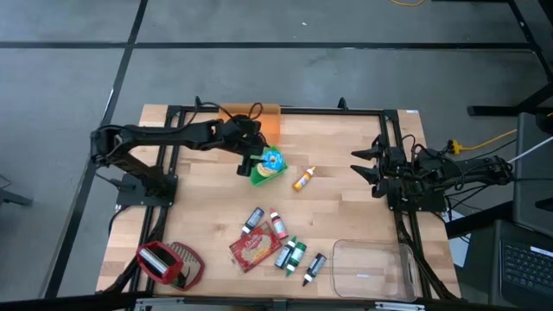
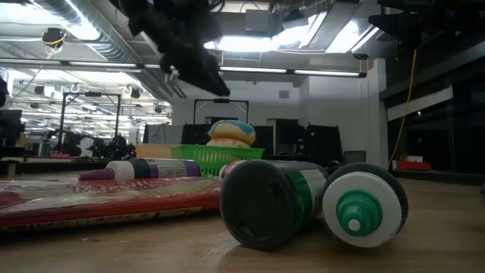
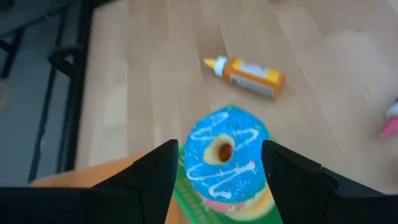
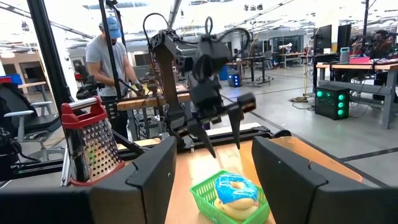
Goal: Pick & Place Food Item
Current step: Put the red popcorn bag into the orange bin
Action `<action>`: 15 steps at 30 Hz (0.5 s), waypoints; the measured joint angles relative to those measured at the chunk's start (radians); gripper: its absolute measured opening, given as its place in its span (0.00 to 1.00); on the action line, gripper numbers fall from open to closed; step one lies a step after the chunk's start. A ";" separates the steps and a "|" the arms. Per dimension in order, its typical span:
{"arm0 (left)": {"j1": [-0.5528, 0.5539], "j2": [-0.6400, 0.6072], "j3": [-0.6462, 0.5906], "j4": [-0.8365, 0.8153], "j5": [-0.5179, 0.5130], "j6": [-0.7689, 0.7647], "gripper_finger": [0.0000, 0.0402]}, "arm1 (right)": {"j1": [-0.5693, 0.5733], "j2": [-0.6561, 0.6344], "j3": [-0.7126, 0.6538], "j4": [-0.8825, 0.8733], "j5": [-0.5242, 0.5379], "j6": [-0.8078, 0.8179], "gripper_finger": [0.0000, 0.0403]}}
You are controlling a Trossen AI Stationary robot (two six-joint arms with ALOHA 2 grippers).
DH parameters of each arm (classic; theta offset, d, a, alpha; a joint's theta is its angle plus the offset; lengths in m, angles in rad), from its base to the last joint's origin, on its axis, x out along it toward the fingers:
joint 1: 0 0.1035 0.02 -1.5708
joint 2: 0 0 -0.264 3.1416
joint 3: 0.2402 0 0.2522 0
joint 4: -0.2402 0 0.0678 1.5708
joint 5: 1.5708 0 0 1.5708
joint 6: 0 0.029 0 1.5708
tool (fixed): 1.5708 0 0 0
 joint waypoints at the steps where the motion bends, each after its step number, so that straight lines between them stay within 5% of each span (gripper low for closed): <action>1: -0.003 -0.007 0.001 0.005 0.002 -0.002 0.56 | 0.000 0.000 0.000 0.000 0.000 0.000 0.53; 11: -0.165 -0.024 0.001 -0.002 0.001 -0.092 0.55 | 0.000 0.000 0.000 0.001 0.000 0.001 0.53; 15: -0.285 -0.024 0.001 -0.001 -0.095 -0.126 0.54 | 0.000 0.000 0.000 0.001 0.000 0.001 0.53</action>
